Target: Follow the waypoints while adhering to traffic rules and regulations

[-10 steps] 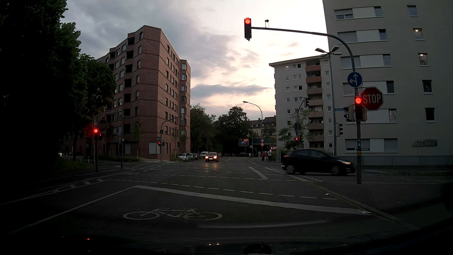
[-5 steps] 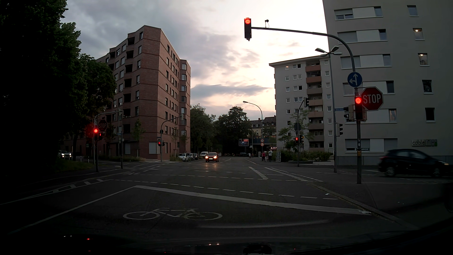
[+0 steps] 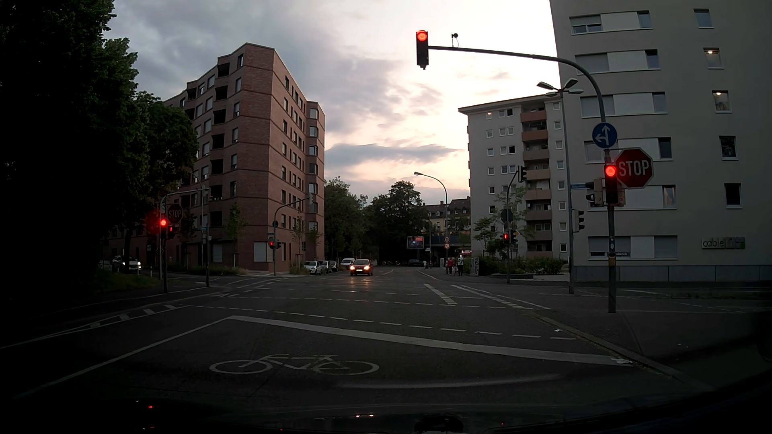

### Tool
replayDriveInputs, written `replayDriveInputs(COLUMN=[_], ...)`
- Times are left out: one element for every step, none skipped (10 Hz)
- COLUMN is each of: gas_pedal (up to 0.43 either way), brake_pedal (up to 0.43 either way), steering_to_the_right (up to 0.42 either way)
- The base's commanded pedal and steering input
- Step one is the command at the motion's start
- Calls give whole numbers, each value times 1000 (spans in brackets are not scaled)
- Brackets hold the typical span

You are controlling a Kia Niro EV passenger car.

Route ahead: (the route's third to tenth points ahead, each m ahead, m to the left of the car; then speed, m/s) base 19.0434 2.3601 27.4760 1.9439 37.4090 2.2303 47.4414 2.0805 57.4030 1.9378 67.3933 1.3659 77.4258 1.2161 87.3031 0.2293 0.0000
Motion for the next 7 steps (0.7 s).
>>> replayDriveInputs(gas_pedal=[0, 0, 0, 0, 0, 0, 0], brake_pedal=[177, 177, 171, 177, 177, 177, 177], steering_to_the_right=[-16, -16, -16, -16, -16, -15, -14])
